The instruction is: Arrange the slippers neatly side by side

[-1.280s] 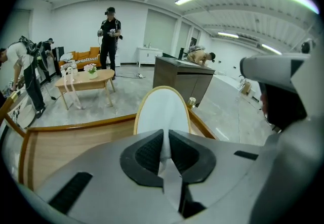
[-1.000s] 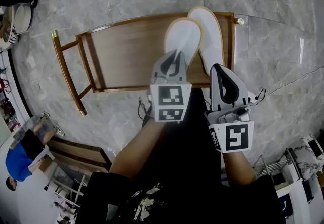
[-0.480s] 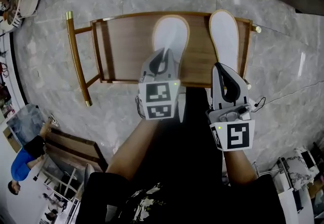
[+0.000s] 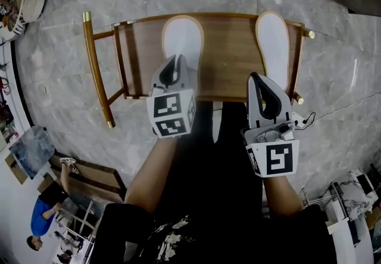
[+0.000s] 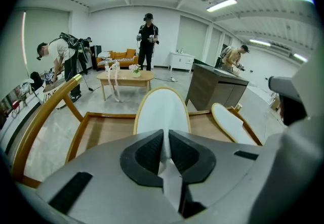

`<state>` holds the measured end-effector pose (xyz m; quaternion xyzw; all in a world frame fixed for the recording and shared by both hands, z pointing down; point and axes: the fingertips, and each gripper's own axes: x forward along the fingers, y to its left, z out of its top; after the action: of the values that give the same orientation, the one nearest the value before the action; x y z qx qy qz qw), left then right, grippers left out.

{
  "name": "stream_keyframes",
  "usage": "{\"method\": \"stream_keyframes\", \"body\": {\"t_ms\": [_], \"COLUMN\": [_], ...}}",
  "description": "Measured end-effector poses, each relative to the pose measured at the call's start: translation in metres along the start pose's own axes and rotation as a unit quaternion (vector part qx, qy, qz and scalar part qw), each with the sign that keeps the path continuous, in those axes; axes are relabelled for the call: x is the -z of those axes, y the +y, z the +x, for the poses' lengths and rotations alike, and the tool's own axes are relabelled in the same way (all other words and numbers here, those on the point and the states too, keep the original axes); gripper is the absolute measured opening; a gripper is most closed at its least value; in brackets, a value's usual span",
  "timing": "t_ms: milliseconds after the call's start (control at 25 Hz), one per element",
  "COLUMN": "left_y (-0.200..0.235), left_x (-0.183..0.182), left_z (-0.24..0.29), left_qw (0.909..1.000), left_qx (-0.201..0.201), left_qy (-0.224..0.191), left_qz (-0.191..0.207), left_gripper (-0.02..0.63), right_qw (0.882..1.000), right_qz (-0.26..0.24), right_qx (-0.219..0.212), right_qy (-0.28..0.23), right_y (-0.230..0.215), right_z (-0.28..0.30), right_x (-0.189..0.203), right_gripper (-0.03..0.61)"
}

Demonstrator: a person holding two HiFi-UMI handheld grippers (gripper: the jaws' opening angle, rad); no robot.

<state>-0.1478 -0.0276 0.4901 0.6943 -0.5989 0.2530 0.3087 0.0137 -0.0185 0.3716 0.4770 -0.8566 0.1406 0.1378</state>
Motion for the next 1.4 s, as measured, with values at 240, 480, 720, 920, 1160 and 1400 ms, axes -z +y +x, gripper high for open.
{"method": "stream_keyframes", "body": {"t_ms": [240,480,720,920,1160,1400], "left_y": [0.025,0.035,0.044,0.042,0.045,0.041], "left_x": [0.008,0.022,0.031,0.034,0.037,0.038], "left_z": [0.009,0.017,0.026,0.033,0.038,0.04], "left_qw": [0.9999,0.9996,0.9991,0.9984,0.9979,0.9969], "left_qx": [-0.003,-0.002,0.008,0.022,0.021,0.03], "left_qy": [0.012,0.025,0.037,0.047,0.05,0.058], "left_qz": [0.01,0.013,0.019,0.021,0.035,0.043], "left_gripper": [0.018,0.018,0.02,0.02,0.025,0.06], "right_qw": [1.0,1.0,0.999,0.999,0.999,0.999], "right_qz": [-0.001,0.005,0.012,0.011,0.009,0.01], "right_qx": [0.011,0.02,0.034,0.037,0.03,0.029], "right_qy": [0.006,0.01,0.015,0.015,0.014,0.018], "right_y": [0.005,0.008,0.012,0.016,0.023,0.024], "right_z": [0.004,0.009,0.015,0.021,0.028,0.031], "right_x": [0.004,0.007,0.012,0.011,0.011,0.014], "right_gripper": [-0.009,-0.009,-0.009,-0.009,-0.009,-0.009]}}
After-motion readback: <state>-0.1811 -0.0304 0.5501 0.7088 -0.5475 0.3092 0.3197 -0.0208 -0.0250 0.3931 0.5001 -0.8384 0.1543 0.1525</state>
